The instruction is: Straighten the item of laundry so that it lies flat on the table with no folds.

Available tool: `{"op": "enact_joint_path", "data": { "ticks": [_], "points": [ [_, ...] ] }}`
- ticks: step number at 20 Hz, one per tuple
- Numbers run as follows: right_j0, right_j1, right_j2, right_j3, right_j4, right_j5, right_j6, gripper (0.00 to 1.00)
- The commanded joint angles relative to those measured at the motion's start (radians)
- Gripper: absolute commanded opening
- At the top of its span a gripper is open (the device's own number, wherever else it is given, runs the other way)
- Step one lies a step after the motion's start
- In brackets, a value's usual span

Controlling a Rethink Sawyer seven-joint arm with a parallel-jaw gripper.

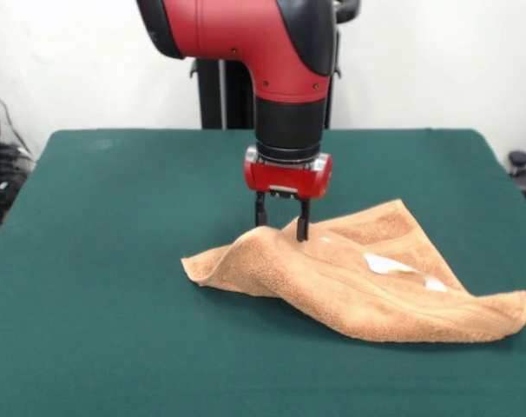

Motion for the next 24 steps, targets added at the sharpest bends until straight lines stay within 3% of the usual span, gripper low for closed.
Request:
{"op": "enact_joint_path", "data": {
  "ticks": [1, 19, 20, 24],
  "points": [
    [0.015, 0.010, 0.120, -0.030, -0.039, -0.034, 0.040, 1.00],
    [0.026, 0.017, 0.105, -0.038, -0.050, -0.048, 0.042, 1.00],
    [0.030, 0.017, 0.101, -0.041, -0.060, -0.060, 0.045, 0.00],
    [0.023, 0.013, 0.110, -0.041, -0.069, -0.058, 0.043, 0.00]
  ]
}}
